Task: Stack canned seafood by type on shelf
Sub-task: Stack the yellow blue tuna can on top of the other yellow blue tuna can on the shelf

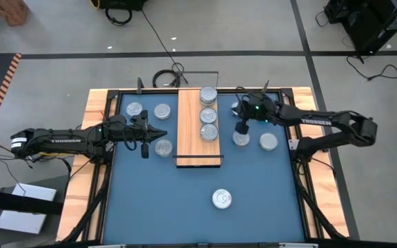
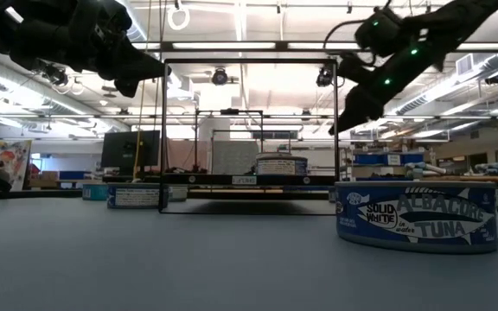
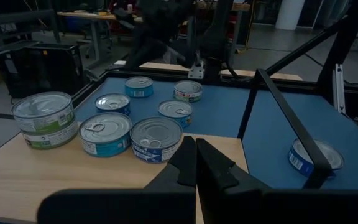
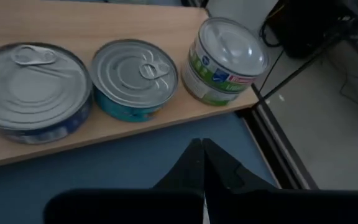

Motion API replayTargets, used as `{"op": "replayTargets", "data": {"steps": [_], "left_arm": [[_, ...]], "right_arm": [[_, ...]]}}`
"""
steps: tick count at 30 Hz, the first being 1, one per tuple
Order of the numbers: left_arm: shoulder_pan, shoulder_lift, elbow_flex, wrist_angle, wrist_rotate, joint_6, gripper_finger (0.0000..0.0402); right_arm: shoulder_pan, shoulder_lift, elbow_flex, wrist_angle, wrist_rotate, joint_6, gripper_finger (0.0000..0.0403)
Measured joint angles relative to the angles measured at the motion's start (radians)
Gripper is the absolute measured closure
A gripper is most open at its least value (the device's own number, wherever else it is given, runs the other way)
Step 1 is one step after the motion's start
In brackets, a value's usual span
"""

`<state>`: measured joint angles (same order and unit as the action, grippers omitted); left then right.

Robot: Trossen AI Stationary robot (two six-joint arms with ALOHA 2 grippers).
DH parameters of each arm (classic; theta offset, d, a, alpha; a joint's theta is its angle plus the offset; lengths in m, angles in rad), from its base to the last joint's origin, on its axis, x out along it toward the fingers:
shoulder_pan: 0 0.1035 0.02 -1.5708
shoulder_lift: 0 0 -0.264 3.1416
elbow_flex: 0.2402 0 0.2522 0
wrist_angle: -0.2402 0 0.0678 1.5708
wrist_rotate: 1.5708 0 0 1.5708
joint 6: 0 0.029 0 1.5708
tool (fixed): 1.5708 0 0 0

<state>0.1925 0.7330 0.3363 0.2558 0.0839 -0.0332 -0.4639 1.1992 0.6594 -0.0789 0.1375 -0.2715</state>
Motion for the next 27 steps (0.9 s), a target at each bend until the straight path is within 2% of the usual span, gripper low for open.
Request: {"op": "replayTargets", "data": {"steps": [4,7,12,15,21,27], "left_arm": [[0.0,0.0,0.0,-0.009,0.0,0.002,0.0401],[0.0,0.0,0.0,-0.026,0.0,-0.002,0.0401],[0.0,0.0,0.0,-0.026,0.0,-0.022,0.0401],[0.0,0.0,0.005,-0.048,0.011,-0.022,0.0401],[0.0,0.0,0.122,-0.338,0.008,0.044,0.0401],[0.023,-0.001,0.283,-0.738,-0.174,0.135,0.0401]], "right_arm": [[0.029,-0.101,-0.035,-0.055,0.01,0.067,0.0402],[0.094,-0.175,-0.062,-0.085,0.042,0.129,0.0402],[0.276,-0.254,-0.067,-0.183,0.262,0.201,0.0402],[0.378,-0.282,-0.067,-0.206,0.334,0.276,0.0402],[0.564,-0.303,-0.067,-0.214,0.431,0.366,0.0402],[0.715,-0.302,-0.067,-0.213,0.523,0.418,0.0403]]}}
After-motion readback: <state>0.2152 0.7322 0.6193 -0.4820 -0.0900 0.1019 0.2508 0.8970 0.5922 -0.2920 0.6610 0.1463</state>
